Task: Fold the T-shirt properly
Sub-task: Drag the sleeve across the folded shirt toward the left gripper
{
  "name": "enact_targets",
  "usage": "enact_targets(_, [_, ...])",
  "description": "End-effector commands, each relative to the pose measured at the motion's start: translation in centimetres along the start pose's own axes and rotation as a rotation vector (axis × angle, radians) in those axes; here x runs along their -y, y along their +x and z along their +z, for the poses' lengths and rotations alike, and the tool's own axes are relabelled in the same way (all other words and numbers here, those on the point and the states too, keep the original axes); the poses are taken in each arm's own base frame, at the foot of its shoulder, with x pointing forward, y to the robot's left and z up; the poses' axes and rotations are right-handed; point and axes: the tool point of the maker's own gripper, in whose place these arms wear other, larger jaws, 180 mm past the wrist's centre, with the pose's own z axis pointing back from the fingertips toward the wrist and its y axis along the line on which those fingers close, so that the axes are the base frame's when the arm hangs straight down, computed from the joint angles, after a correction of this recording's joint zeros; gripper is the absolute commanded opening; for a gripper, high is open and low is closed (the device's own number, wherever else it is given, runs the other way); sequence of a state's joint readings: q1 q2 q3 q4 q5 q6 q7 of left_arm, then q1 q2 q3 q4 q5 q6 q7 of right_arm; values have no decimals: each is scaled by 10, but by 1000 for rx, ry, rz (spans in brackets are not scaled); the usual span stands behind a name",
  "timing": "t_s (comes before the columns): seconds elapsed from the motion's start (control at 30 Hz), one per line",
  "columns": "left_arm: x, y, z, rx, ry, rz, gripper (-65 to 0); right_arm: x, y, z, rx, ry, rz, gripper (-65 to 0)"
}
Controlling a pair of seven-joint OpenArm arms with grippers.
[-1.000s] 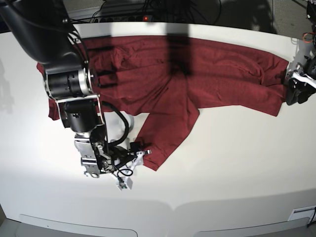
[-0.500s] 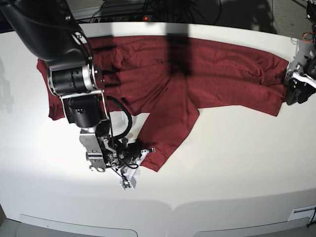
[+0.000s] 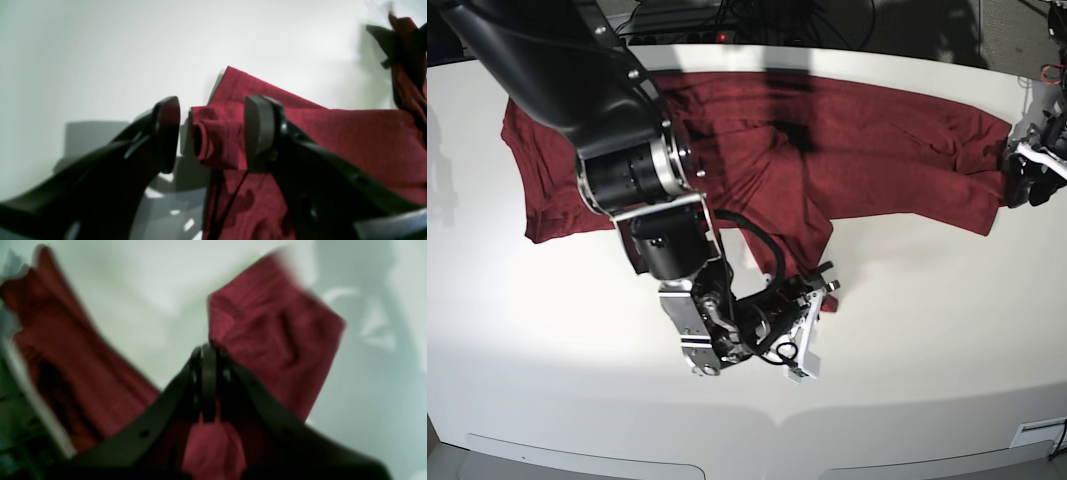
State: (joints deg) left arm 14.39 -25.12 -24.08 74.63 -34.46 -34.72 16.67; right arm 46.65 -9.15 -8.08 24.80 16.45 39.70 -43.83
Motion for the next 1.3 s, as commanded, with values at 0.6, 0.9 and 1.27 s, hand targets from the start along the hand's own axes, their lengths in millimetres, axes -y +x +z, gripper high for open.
enact_targets(0.6, [-4, 30, 3, 104, -3, -35, -347, -125, 9, 43, -58, 718, -224, -650])
enact_targets(0.9, [-4, 30, 3, 105, -3, -34, -347, -143, -13, 35, 14, 885, -385, -650])
enact_targets(1.27, [-4, 30, 3, 105, -3, -35, -347, -152, -59, 15, -28, 919, -492, -650])
